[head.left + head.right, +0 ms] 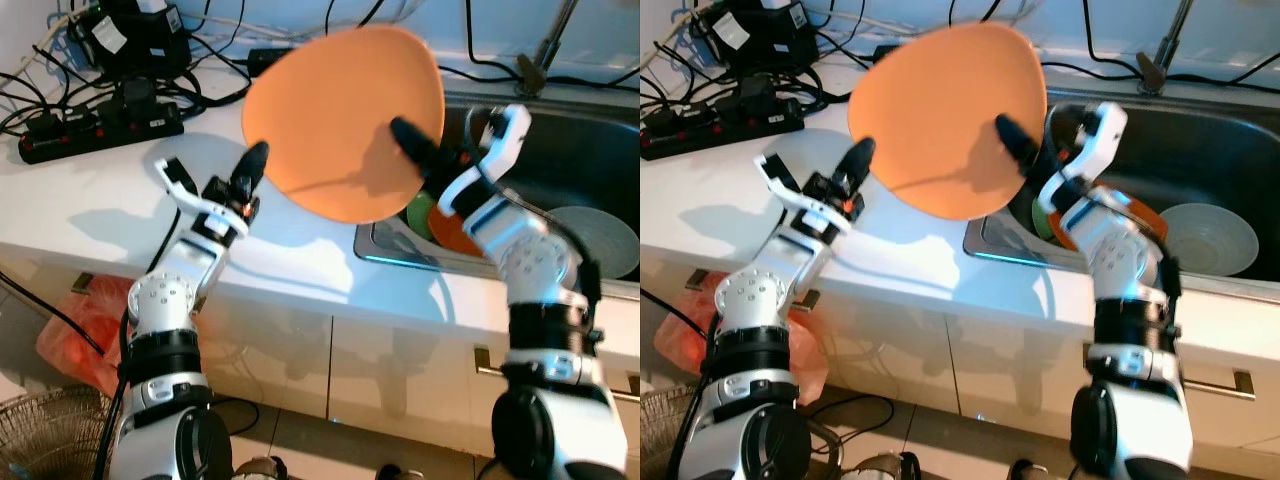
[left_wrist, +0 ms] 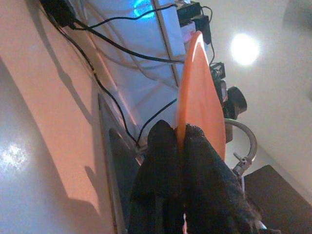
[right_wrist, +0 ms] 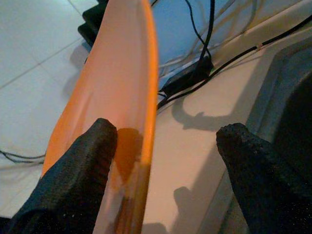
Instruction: Kitchen organization
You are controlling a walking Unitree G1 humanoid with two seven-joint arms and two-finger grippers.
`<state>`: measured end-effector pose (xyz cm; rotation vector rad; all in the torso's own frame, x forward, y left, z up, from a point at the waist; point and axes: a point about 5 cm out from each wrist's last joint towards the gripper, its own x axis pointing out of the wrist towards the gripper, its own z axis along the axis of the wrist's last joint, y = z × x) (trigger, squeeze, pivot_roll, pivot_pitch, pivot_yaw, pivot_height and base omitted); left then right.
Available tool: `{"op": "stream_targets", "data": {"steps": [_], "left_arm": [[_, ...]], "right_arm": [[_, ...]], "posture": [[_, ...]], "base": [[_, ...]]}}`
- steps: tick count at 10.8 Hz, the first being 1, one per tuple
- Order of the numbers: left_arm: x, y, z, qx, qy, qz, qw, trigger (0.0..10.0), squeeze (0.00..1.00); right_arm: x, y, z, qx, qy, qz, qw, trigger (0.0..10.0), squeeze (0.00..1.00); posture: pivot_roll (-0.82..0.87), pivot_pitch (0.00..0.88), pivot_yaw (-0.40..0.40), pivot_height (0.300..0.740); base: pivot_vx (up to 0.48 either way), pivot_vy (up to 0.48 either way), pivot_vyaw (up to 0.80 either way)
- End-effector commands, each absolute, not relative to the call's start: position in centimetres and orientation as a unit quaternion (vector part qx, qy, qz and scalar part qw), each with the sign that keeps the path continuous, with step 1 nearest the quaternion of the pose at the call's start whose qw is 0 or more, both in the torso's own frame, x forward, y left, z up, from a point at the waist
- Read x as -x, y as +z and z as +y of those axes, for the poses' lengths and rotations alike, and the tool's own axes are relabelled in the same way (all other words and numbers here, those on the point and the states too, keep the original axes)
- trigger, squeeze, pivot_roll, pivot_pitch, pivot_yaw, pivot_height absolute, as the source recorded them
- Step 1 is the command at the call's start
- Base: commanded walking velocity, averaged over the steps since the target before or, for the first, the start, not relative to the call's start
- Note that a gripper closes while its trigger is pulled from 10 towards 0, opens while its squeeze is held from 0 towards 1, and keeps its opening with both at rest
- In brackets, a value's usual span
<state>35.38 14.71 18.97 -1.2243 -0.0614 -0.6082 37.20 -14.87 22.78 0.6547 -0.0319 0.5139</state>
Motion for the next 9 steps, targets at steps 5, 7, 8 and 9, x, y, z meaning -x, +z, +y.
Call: {"op": "stream_targets", "data": {"steps": [5,7,8,9], "left_arm": [[-35.0,20.2,13.8,0.558,-0.325,-0.038,0.763,0.0,0.00],[-34.8,19.9,13.9,0.551,-0.328,-0.027,0.767,0.0,0.00],[-34.8,19.7,14.0,0.548,-0.329,-0.023,0.768,0.0,0.00],[-34.8,19.7,13.9,0.545,-0.333,-0.019,0.769,0.0,0.00]], "right_arm": [[-37.3,22.4,-15.1,-0.325,0.252,0.025,0.911,0.0,0.00],[-36.1,21.7,-14.7,-0.324,0.308,0.056,0.893,0.0,0.00],[-35.5,21.5,-14.8,-0.323,0.331,0.064,0.885,0.0,0.00],[-35.2,21.2,-15.1,-0.313,0.338,0.074,0.885,0.0,0.00]], "posture": [[0.04,0.116,0.053,0.740],[0.04,0.115,0.051,0.740],[0.04,0.115,0.051,0.740],[0.03,0.115,0.051,0.740]], "base": [[0.000,0.000,0.00],[0.000,0.000,0.00],[0.000,0.000,0.00],[0.000,0.000,0.00]]}}
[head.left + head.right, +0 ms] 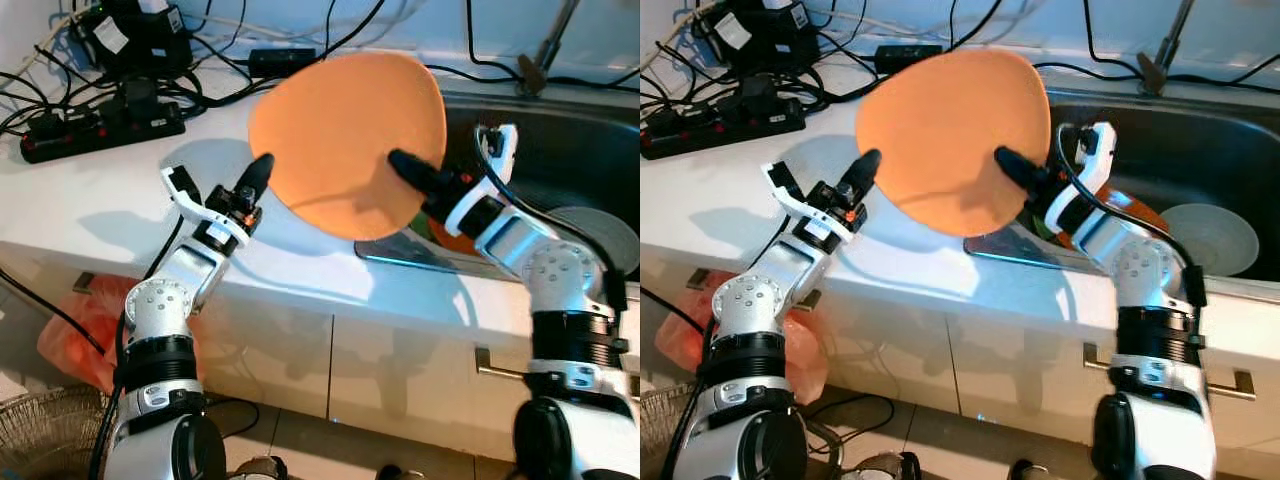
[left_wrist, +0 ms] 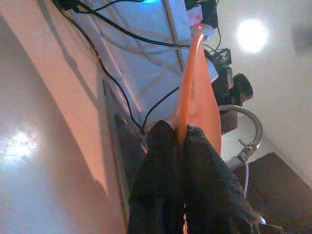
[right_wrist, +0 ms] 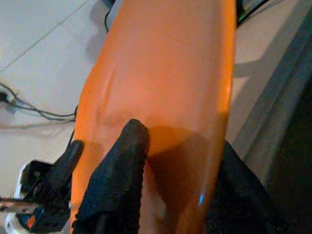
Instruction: Kitchen organization
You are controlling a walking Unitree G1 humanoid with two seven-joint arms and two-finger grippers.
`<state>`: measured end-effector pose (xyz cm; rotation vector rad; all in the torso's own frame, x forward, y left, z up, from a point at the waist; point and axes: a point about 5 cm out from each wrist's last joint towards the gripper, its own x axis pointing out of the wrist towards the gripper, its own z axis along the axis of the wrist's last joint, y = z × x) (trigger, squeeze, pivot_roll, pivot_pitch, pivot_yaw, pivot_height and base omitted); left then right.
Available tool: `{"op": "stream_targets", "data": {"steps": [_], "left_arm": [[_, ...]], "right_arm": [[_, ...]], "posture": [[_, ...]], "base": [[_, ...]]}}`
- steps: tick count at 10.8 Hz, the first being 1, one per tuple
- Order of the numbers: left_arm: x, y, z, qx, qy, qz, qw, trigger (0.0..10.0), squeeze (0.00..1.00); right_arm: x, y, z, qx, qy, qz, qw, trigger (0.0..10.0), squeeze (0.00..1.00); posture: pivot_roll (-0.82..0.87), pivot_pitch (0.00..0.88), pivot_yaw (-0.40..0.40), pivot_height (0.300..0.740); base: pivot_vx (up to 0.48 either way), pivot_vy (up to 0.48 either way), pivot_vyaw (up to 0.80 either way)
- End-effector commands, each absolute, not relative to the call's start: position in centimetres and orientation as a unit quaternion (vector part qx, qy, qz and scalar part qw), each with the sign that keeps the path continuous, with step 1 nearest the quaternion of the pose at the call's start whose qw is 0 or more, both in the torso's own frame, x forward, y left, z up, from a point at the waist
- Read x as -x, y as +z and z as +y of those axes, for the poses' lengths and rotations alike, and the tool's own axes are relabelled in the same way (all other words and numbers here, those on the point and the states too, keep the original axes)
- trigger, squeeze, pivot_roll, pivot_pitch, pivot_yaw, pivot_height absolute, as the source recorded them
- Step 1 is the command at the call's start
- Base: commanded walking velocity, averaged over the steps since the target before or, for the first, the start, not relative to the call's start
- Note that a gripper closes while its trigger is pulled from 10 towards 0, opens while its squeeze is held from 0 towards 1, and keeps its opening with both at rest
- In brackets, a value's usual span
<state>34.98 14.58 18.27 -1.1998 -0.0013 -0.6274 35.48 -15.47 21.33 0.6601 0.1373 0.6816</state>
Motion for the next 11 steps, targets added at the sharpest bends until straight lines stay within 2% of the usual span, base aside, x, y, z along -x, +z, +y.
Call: {"op": "stream_targets", "data": {"steps": [1,4,5,7,8,11], "left_arm": [[-34.80,19.68,13.80,0.543,-0.335,-0.018,0.770,0.0,0.00],[-34.75,19.52,13.65,0.531,-0.340,-0.010,0.776,0.0,0.00],[-34.84,19.40,13.67,0.521,-0.336,-0.006,0.785,10.0,0.00],[-34.84,19.29,13.39,0.501,-0.338,0.002,0.796,10.0,0.00],[-34.77,19.29,13.25,0.501,-0.342,0.005,0.795,10.0,1.00],[-34.55,19.24,13.09,0.490,-0.352,0.012,0.797,10.0,1.00]], "right_arm": [[-35.12,21.14,-15.20,-0.311,0.341,0.076,0.884,0.0,0.00],[-34.90,21.22,-15.37,-0.302,0.345,0.081,0.885,0.0,0.00],[-34.78,21.15,-15.32,-0.301,0.347,0.083,0.884,0.0,0.00],[-34.71,21.01,-15.32,-0.300,0.347,0.087,0.884,0.0,0.00],[-34.68,21.00,-15.20,-0.303,0.349,0.087,0.883,0.0,0.00],[-34.74,20.65,-14.85,-0.328,0.342,0.093,0.876,0.0,0.00]], "posture": [[0.03,0.114,0.051,0.740],[0.04,0.112,0.053,0.740],[0.04,0.112,0.055,0.740],[0.04,0.110,0.058,0.740],[0.04,0.110,0.057,0.740],[0.05,0.111,0.055,0.740]], "base": [[0.000,0.000,0.00],[0.000,0.000,0.00],[0.000,0.000,0.00],[0.000,0.000,0.00],[0.000,0.000,0.00],[0.000,0.000,0.00]]}}
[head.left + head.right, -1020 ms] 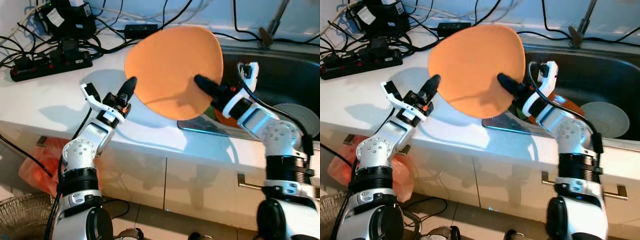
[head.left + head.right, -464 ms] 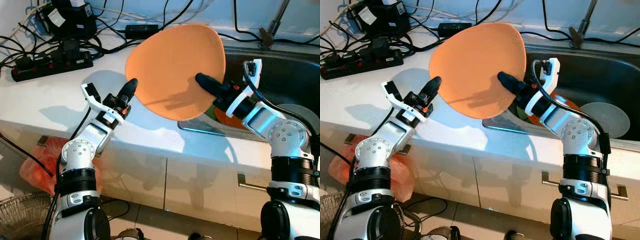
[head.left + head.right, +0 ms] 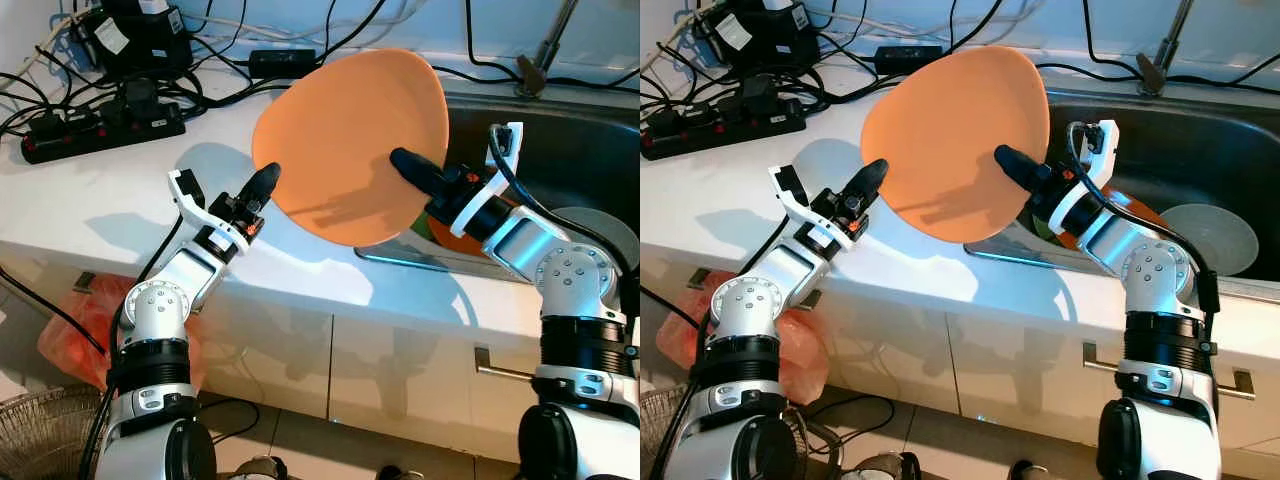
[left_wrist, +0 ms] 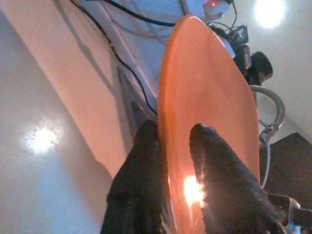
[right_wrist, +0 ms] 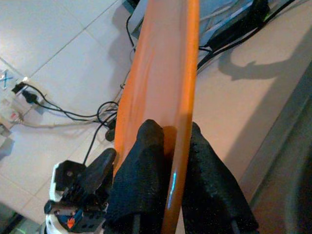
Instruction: Kitchen organization
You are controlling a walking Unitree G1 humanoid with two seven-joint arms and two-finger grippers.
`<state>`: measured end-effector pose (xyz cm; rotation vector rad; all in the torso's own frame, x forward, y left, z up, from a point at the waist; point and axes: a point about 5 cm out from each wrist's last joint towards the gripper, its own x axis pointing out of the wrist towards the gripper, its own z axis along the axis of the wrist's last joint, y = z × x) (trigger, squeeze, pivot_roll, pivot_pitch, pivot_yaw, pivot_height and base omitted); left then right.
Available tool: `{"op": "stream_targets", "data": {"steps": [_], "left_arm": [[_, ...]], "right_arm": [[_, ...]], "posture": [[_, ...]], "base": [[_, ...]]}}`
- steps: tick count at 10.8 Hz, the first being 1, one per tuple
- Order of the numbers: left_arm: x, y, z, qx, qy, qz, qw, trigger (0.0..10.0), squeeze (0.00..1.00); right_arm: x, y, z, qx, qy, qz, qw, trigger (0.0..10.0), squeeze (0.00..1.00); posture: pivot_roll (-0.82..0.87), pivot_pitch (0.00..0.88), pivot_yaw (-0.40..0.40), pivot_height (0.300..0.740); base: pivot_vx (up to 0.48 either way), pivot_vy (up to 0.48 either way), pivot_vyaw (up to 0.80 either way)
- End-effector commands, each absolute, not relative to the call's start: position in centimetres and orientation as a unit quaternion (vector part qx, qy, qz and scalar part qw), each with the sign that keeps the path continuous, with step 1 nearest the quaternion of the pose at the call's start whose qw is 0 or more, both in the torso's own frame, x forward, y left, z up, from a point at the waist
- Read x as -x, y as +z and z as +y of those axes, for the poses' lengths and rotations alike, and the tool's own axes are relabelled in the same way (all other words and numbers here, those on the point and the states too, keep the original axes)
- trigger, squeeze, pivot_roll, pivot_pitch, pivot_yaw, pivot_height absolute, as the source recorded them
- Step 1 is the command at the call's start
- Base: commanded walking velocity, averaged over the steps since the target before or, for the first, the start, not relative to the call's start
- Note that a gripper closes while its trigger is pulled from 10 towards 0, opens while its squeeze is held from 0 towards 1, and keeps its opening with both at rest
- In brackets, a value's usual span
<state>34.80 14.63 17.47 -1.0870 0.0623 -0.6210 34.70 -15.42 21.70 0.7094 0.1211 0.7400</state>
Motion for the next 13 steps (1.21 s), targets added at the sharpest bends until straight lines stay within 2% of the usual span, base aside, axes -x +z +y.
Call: {"op": "stream_targets", "data": {"steps": [1,2,6,10,11,13], "left_arm": [[-34.3,19.3,12.9,0.479,-0.362,0.017,0.800,10.0,1.00],[-34.2,19.3,12.6,0.460,-0.366,0.021,0.809,10.0,1.00],[-32.9,19.2,10.1,0.405,-0.413,0.046,0.814,10.0,1.00],[-31.4,18.8,9.0,0.316,-0.436,0.056,0.841,10.0,1.00],[-31.1,18.8,8.8,0.306,-0.446,0.058,0.839,10.0,1.00],[-30.7,18.5,8.6,0.260,-0.446,0.057,0.855,10.0,1.00]], "right_arm": [[-34.9,20.5,-14.7,-0.336,0.336,0.091,0.875,0.0,0.00],[-35.2,20.5,-14.7,-0.345,0.318,0.077,0.880,0.0,0.00],[-36.1,21.2,-16.1,-0.370,0.265,0.034,0.890,0.0,0.00],[-37.4,21.1,-17.7,-0.429,0.152,-0.024,0.890,0.0,0.00],[-37.7,21.0,-18.4,-0.444,0.116,-0.038,0.888,0.0,0.00],[-38.1,20.6,-20.1,-0.455,0.049,-0.054,0.887,0.0,0.00]], "posture": [[0.05,0.112,0.057,0.740],[0.05,0.112,0.059,0.740],[0.06,0.121,0.071,0.740],[0.07,0.132,0.073,0.740],[0.07,0.132,0.073,0.740],[0.07,0.134,0.073,0.740]], "base": [[0.000,0.000,0.00],[0.000,0.000,0.00],[0.000,0.000,0.00],[0.000,0.000,0.00],[0.000,0.000,0.00],[0.000,0.000,0.00]]}}
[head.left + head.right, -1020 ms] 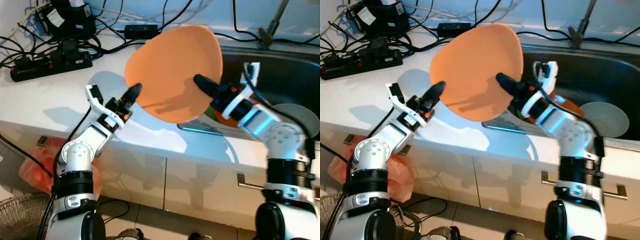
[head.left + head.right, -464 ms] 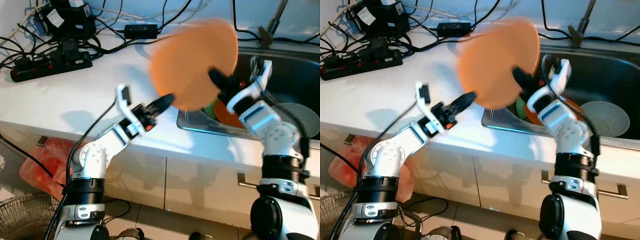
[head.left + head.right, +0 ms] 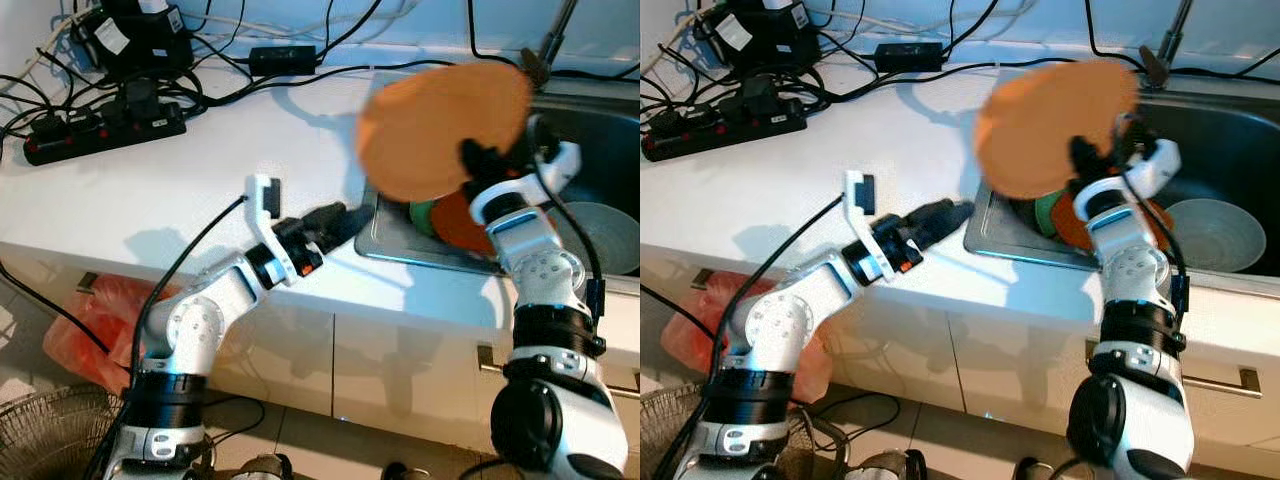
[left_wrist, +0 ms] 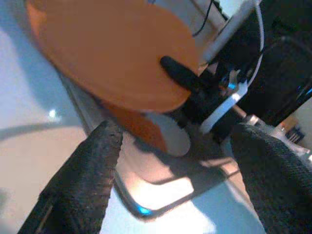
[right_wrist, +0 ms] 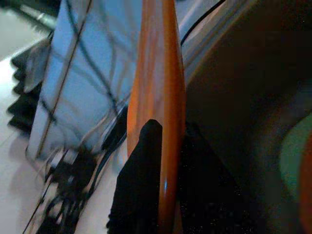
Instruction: Kitchen organization
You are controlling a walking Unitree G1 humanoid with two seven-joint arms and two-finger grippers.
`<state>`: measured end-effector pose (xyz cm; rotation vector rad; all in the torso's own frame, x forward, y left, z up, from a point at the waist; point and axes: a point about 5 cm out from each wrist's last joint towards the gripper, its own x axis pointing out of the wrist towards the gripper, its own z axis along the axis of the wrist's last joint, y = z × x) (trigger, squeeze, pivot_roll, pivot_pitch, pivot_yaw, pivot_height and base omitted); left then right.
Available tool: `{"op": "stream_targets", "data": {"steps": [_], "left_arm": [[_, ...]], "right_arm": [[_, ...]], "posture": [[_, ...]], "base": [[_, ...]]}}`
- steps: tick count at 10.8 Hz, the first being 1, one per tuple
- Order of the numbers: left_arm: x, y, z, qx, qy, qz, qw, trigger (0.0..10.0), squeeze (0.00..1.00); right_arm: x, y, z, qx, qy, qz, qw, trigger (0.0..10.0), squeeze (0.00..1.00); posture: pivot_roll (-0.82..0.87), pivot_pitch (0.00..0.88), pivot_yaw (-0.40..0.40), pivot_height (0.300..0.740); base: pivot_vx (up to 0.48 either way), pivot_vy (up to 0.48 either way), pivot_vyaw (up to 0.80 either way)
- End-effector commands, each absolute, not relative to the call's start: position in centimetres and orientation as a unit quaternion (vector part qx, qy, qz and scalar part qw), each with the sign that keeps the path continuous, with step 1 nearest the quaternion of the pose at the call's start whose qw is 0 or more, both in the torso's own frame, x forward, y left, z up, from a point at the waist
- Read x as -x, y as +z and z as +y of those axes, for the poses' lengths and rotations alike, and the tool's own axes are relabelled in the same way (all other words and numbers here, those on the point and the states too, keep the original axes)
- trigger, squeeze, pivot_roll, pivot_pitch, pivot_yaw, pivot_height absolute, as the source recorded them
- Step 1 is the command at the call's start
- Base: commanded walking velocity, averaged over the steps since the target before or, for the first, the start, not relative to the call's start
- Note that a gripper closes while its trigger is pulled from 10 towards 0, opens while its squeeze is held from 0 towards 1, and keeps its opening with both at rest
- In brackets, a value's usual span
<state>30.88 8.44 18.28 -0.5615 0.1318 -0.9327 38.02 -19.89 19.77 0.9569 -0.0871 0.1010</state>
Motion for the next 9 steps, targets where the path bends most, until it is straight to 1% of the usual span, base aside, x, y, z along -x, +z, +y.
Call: {"op": "stream_targets", "data": {"steps": [1,3,4,6,7,9], "left_arm": [[-30.5,18.3,8.5,0.232,-0.445,0.059,0.863,10.0,1.00],[-30.3,17.9,8.7,0.146,-0.434,0.063,0.887,10.0,1.00],[-30.2,17.9,8.9,0.113,-0.430,0.063,0.893,10.0,1.00],[-30.2,18.1,8.6,0.076,-0.436,0.064,0.894,10.0,1.00],[-30.5,18.6,8.4,0.064,-0.441,0.060,0.893,10.0,1.00],[-31.0,19.3,8.3,0.057,-0.438,0.054,0.896,10.0,1.00]], "right_arm": [[-38.2,20.2,-21.1,-0.453,0.009,-0.060,0.889,0.0,0.00],[-38.1,19.1,-22.6,-0.412,-0.055,-0.051,0.908,0.0,0.00],[-37.8,18.1,-23.7,-0.368,-0.094,-0.035,0.924,0.0,0.00],[-37.5,16.2,-24.6,-0.300,-0.130,0.013,0.945,0.0,0.00],[-37.1,14.6,-25.2,-0.280,-0.159,0.045,0.945,0.0,0.00],[-36.8,13.2,-25.3,-0.274,-0.178,0.080,0.942,0.0,0.00]], "posture": [[0.08,0.137,0.077,0.740],[0.09,0.145,0.090,0.740],[0.10,0.151,0.107,0.740],[0.10,0.160,0.131,0.740],[0.11,0.163,0.141,0.740],[0.12,0.166,0.152,0.740]], "base": [[0.000,0.000,0.00],[0.000,0.000,0.00],[0.000,0.000,0.00],[0.000,0.000,0.00],[0.000,0.000,0.00],[0.000,0.000,0.00]]}}
